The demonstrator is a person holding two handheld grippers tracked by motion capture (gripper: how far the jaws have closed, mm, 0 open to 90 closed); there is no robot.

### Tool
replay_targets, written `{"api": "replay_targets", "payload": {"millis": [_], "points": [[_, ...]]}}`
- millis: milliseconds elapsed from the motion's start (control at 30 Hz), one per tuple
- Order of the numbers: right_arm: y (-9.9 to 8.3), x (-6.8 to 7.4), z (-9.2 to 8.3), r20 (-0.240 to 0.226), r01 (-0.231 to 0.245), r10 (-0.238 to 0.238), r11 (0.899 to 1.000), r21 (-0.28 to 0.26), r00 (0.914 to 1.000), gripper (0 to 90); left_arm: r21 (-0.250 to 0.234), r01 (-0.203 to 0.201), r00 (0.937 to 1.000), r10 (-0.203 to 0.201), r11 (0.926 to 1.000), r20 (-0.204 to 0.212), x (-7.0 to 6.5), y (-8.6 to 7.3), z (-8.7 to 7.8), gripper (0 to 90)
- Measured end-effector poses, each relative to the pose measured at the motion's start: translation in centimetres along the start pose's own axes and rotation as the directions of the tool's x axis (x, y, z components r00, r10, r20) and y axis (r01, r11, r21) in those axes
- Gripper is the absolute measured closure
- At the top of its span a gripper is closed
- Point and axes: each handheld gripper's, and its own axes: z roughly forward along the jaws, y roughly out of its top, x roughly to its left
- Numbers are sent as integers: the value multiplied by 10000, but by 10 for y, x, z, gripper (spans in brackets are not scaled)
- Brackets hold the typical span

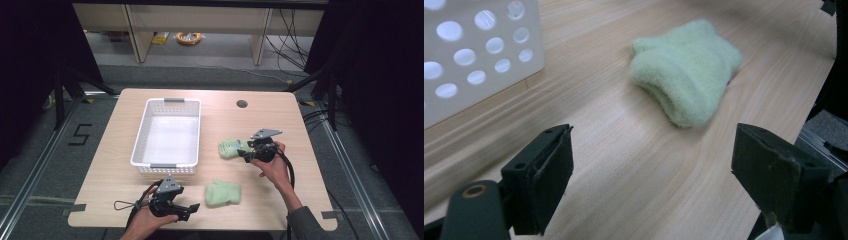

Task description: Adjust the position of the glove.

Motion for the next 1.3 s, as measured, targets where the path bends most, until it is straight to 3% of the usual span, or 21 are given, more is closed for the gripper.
{"api": "replay_targets", "payload": {"millis": [33, 67, 233, 300, 367, 533, 600, 700, 733, 767, 800, 900, 1100, 1167, 1267, 1300], "points": [[0, 0, 1, 21, -77, 77, 10000, -47, 10000, 438, 44, -70, 10000, 70, 10000, 18, 0, 0, 0, 168], [1, 0, 1, -2, -84, 84, 10000, -27, 10000, 438, -163, 150, 9999, -149, 9998, 32, -1, 0, 2, 167], [4, -4, 1, 77, -133, 134, 9999, -81, 9999, 438, 33, 21, 9999, -22, 10000, 102, -2, 0, 2, 167], [4, -5, 2, 114, -239, 240, 9996, -120, 9996, 438, -32, 186, 9997, -186, 9998, 145, -4, -1, 3, 167], [5, -6, 3, 142, -309, 308, 9995, 58, 9994, 438, 35, -129, 9997, 128, 9999, 187, -4, 0, 2, 167], [8, -7, 6, 164, -416, 416, 9991, 6, 9990, 437, 75, -193, 9997, 192, 9998, 179, -4, 0, 2, 167], [10, -9, 8, 139, -307, 307, 9995, 0, 9994, 436, -124, 58, 9999, -56, 9999, 148, -6, 0, 4, 167], [11, -9, 10, 110, -369, 371, 9992, -130, 9993, 436, -135, 62, 9999, -60, 9999, 153, -6, 0, 4, 167], [12, -9, 10, 119, -567, 566, 9984, 75, 9983, 436, 14, 38, 9999, -38, 10000, 161, -6, 0, 3, 167], [12, -9, 10, 119, -567, 566, 9984, 75, 9983, 436, 50, -6, 9999, 5, 10000, 152, -5, 0, 2, 167], [13, -11, 11, 113, -450, 450, 9990, 13, 9989, 437, 113, -328, 9994, 327, 9994, 63, -4, -1, 1, 167], [16, -12, 14, 137, -508, 506, 9986, 128, 9986, 440, -40, -180, 9998, 181, 9998, 53, -6, -1, 2, 167], [23, -13, 22, 178, -416, 413, 9990, 170, 9990, 470, 22, -371, 9993, 371, 9993, 41, -6, -2, 1, 167], [25, -14, 24, 161, -421, 417, 9988, 262, 9990, 479, -143, -158, 9999, 158, 9998, 2, -8, -3, 2, 167], [25, -13, 29, 67, -459, 457, 9983, 358, 9989, 498, 52, -498, 9988, 498, 9987, 28, -6, -4, -1, 168], [24, -12, 33, 136, -404, 399, 9983, 409, 9991, 521, -94, -374, 9993, 374, 9993, -43, -5, -6, 0, 168]]}}
